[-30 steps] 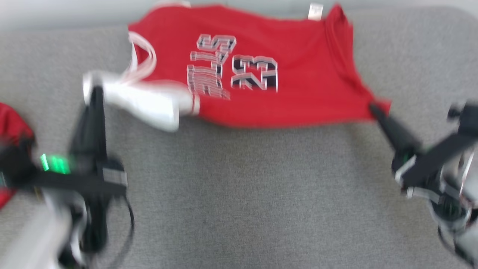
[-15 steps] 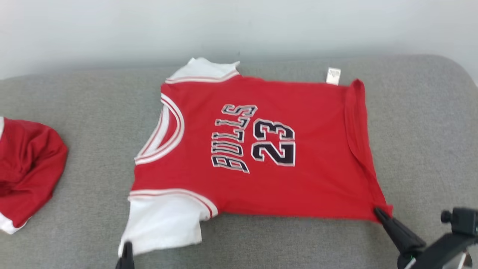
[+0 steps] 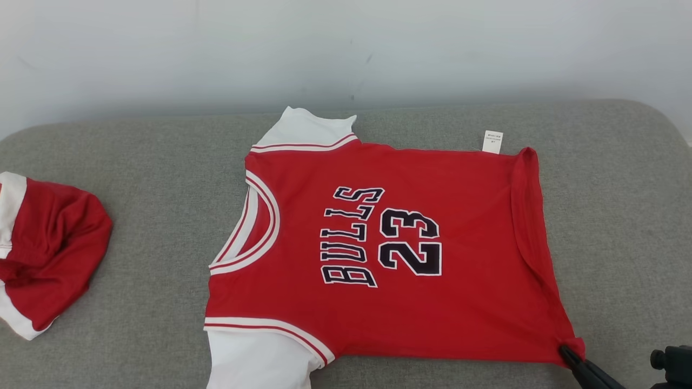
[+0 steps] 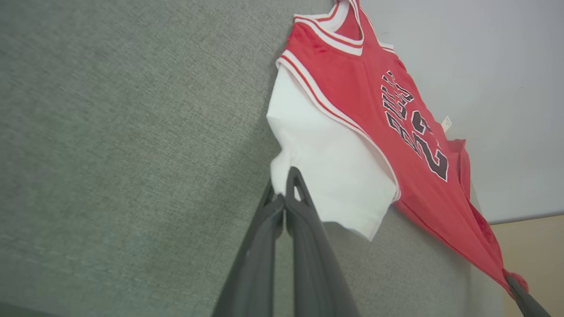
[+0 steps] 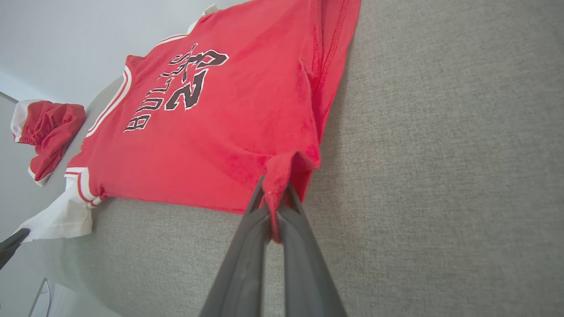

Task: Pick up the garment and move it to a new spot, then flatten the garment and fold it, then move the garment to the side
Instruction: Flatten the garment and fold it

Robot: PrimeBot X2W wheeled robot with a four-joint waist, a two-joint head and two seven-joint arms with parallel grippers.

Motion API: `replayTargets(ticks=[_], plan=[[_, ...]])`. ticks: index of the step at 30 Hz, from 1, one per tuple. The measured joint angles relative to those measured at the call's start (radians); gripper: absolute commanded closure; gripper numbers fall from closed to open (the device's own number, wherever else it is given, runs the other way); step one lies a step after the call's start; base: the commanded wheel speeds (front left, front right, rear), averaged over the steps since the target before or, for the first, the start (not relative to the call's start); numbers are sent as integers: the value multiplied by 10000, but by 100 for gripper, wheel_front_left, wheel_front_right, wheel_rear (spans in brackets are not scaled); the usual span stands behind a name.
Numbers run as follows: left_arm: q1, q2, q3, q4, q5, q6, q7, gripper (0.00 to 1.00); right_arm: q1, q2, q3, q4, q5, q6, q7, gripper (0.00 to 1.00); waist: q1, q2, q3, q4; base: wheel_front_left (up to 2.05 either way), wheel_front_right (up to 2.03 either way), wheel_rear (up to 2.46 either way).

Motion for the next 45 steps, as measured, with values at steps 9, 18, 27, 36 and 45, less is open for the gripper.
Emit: replayTargets(ticks=[9, 18, 27, 36, 45], plan=[[-560, 360, 224, -353, 382, -198, -205, 100, 178, 180, -500, -267, 44, 0, -19, 100, 1, 2, -82, -29, 0, 0, 0], [-3597, 1110, -36, 253, 1145, -489, 857, 100, -996, 395, -380, -493, 750, 0, 249, 100, 2, 2, 201, -371, 0, 0, 0], [-7314, 1536, -399, 2986, 1753, -1269, 1896, 100, -3654, 1198, -61, 1346, 991, 0, 1313, 100, 3, 2, 1108, -872, 0, 0, 0], [-9235, 1068, -1195, 5785, 2316, -1952, 1847, 100, -5018, 1954, 571, 2794, 568, 0, 1344, 100, 4, 3, 1764, -1141, 0, 0, 0], [-9501, 698, -1601, 7465, 2403, -2213, 614, 0, -5056, 1981, 1043, 3202, 502, 0, 523, 0, 2, 3, 1313, -1137, 0, 0, 0]])
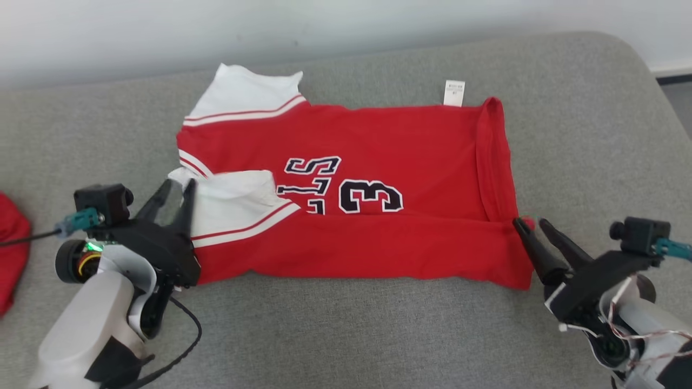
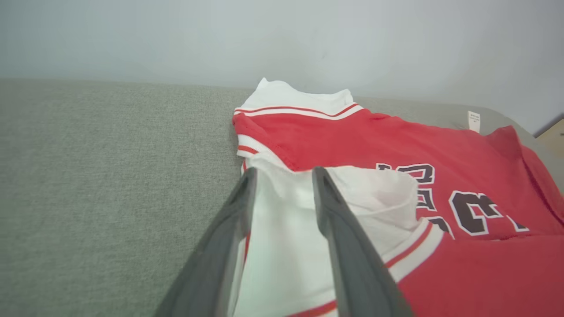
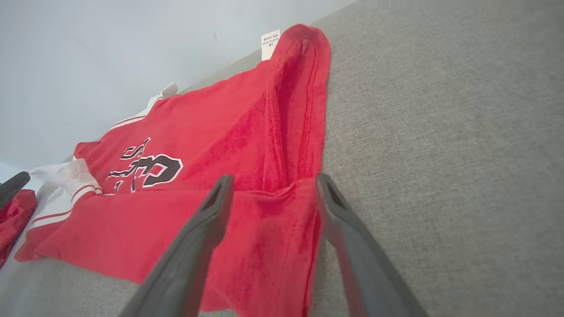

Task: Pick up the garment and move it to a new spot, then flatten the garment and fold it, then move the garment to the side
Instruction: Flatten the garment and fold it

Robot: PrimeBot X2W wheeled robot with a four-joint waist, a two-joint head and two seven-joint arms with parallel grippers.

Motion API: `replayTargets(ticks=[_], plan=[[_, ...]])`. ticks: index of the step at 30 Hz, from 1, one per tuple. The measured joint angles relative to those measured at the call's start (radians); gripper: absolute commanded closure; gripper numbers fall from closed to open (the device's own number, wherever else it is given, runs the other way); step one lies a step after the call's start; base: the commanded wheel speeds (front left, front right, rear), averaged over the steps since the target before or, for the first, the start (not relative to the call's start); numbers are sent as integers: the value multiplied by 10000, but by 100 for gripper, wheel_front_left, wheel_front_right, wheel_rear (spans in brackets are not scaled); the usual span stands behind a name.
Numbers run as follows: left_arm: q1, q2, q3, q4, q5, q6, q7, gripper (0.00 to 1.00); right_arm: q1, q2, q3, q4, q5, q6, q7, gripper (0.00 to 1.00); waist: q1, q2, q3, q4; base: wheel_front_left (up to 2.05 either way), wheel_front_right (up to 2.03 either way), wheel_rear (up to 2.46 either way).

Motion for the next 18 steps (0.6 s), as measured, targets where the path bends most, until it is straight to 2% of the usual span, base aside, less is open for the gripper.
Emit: replayTargets(ticks=[5, 9, 15, 18], plan=[[500, -27, 44, -23, -209, -12, -892, 0, 653, -500, -38, -198, 58, 0, -370, 0, -2, -1, -467, 138, 0, 0, 0], [1222, 86, 140, -481, -222, -46, -1221, 0, 1197, -738, -324, -320, -253, 0, -483, 0, -3, -1, -765, 267, 0, 0, 0], [2127, 182, 136, -984, -6, 125, -1348, 0, 1652, -428, -995, -268, -811, 0, -522, 0, -3, -3, -770, 378, 0, 0, 0], [2505, 117, 82, -1055, 67, 293, -1363, 0, 1799, -73, -1266, -69, -1204, 0, -523, 0, -3, -2, -648, 370, 0, 0, 0]])
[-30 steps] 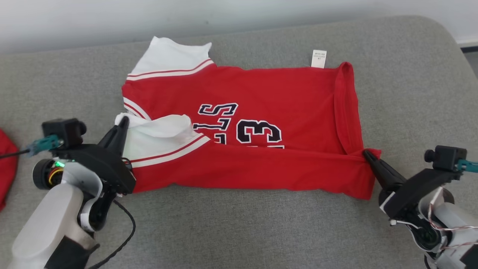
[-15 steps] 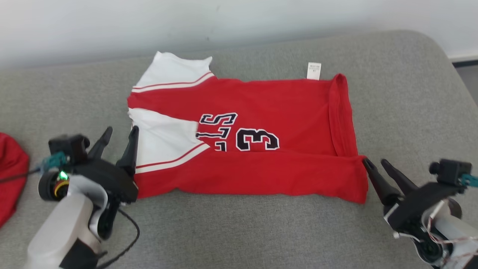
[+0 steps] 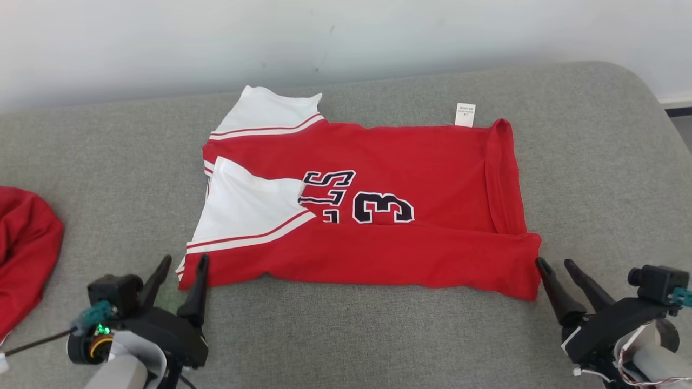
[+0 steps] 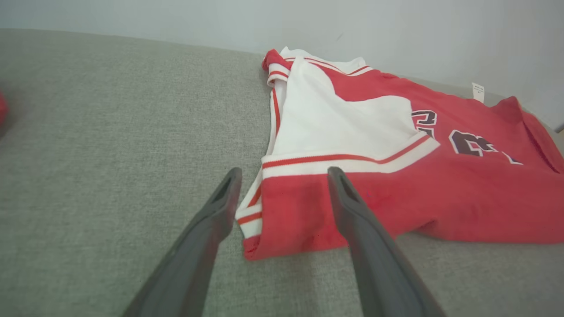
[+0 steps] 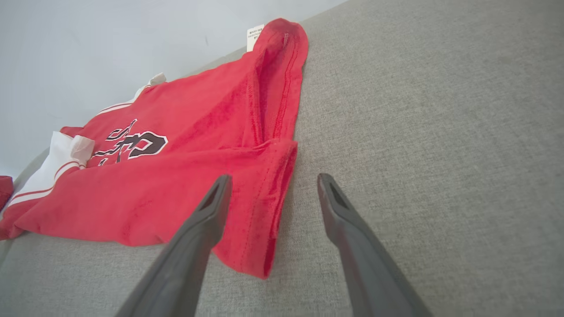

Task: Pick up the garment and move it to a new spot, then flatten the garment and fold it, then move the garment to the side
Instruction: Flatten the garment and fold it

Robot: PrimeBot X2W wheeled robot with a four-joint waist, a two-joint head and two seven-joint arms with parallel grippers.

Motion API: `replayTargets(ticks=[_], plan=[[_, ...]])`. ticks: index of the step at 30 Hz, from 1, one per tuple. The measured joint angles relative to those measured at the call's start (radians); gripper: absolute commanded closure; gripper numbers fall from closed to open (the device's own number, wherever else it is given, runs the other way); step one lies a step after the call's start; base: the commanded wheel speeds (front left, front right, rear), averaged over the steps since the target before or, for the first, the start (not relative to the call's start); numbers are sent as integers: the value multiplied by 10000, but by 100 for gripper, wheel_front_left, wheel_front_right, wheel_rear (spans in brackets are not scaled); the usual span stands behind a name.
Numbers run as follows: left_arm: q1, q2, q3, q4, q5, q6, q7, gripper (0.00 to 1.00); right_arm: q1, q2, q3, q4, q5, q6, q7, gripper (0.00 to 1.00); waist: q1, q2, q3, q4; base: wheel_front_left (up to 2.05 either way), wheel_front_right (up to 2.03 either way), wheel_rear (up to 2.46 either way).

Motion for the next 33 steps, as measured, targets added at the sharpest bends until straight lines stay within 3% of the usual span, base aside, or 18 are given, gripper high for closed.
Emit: replayTargets(ticks=[5, 14, 15, 16, 18, 26, 33], plan=[[129, 8, -178, 272, 433, 184, -31, 0, 18, 472, -203, 518, -518, 0, -17, 0, 1, 0, 198, -10, 0, 0, 0], [-120, -355, -244, 1018, 464, 105, -73, 0, -235, 1289, -165, 1338, -980, 0, -23, 0, 2, 0, 354, -24, 0, 0, 0], [-140, -420, -257, 1154, 462, 67, -73, 0, -284, 1358, -75, 1402, -1058, 0, -25, 15, 2, 0, 349, -19, 0, 0, 0], [-158, -491, -276, 1281, 445, 61, -77, 57, -332, 1415, 4, 1475, -1127, 0, -27, 66, 1, 0, 336, -16, 0, 0, 0], [-251, -579, -311, 1517, 433, 4, -81, 100, -406, 1486, 98, 1615, -1139, 0, -27, 100, 2, 0, 293, -4, 0, 0, 0], [-133, -731, -397, 1918, 351, -213, -82, 100, -284, 1407, 88, 1670, -918, 2, -23, 100, 2, 0, -139, 79, 0, 0, 0], [1381, -662, 8, 917, 295, -291, -73, 100, 769, 949, -238, 1070, -832, 2, -23, 100, 1, 0, -788, 145, 0, 0, 0]])
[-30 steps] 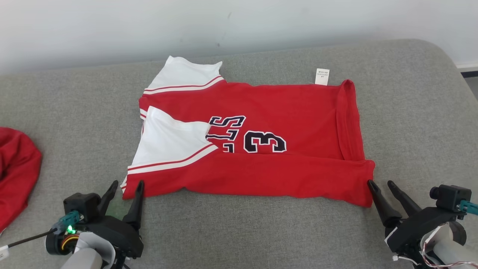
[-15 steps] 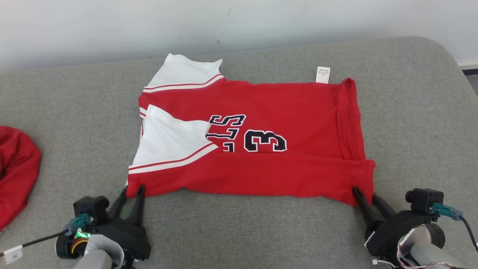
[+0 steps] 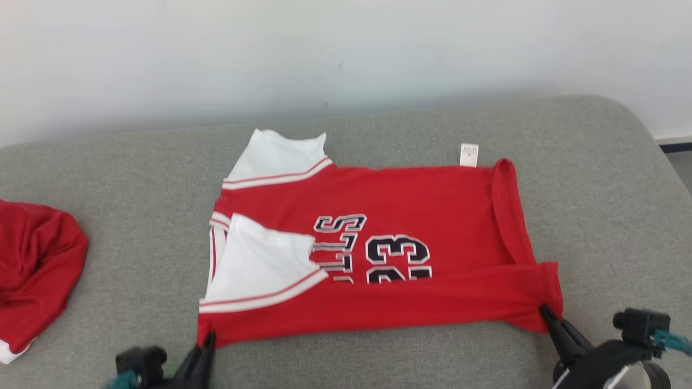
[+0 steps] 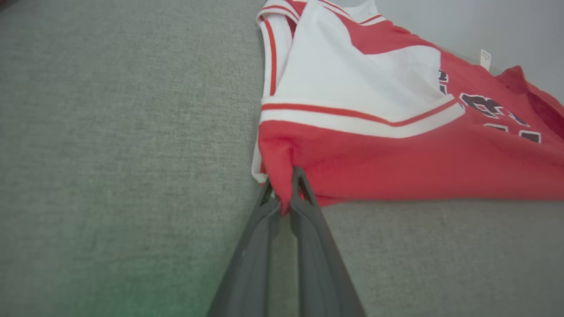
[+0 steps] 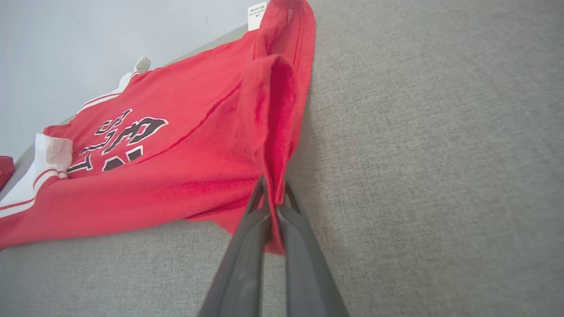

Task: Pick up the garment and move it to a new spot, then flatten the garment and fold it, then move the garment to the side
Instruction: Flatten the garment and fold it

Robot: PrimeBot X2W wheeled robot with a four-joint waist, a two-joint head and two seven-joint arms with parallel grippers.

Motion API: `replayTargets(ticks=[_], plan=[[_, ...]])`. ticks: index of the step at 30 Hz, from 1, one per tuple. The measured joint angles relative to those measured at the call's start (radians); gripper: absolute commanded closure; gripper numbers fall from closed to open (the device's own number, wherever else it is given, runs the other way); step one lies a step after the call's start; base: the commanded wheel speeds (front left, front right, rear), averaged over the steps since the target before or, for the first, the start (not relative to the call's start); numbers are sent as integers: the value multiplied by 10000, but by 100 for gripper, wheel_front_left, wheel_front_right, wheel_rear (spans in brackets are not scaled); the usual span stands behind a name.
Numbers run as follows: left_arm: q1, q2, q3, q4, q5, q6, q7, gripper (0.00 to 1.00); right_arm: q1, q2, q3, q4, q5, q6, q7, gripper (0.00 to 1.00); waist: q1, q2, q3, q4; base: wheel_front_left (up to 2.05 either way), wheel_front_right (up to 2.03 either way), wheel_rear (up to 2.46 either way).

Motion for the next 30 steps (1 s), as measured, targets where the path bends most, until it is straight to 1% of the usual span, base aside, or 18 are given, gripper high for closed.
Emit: replayTargets(ticks=[2, 7, 12, 14, 21, 22, 23, 24, 25, 30], plan=[[585, -15, 150, -433, -35, 40, 0, 100, 383, -84, -201, -245, 63, 0, 0, 100, -1, -1, -155, 22, 0, 0, 0], [2051, -171, 485, -1605, -303, 479, -2, 100, 1287, -408, -366, -729, 84, 2, 0, 100, -1, 0, -390, 117, 0, 0, 0], [3197, -198, 604, -2602, -487, 777, -2, 100, 1894, -654, -267, -976, 245, 2, 42, 100, -1, -1, -479, 233, 0, 0, 0], [3509, -226, 598, -2917, -516, 936, 13, 100, 2042, -731, -255, -976, 270, 2, 75, 100, -1, -1, -506, 293, 0, 0, 0], [3826, -178, 433, -3281, -541, 1158, 288, 100, 2249, -685, -274, -679, 255, 2, 100, 100, -1, 1, -678, 438, 0, 0, 0], [3856, -174, 418, -3281, -539, 1193, 326, 100, 2248, -644, -293, -623, 213, 2, 98, 87, 0, 0, -697, 434, 0, 0, 0], [3870, -165, 407, -3283, -512, 1243, 324, 87, 2247, -610, -324, -585, 121, 2, 98, 51, 0, 1, -714, 428, 0, 0, 0], [3867, -153, 410, -3298, -464, 1256, 316, 45, 2246, -566, -374, -568, 65, 2, 94, 5, 0, 1, -730, 422, 0, 0, 0], [3866, -153, 445, -3331, -460, 1285, 280, 0, 2245, -514, -426, -548, 61, 2, 88, 0, 0, 1, -746, 418, 0, 0, 0], [3850, -117, 825, -3653, -291, 1360, 86, 0, 2240, -470, -938, -587, -293, 2, 63, 0, 0, 1, -782, 408, 0, 0, 0]])
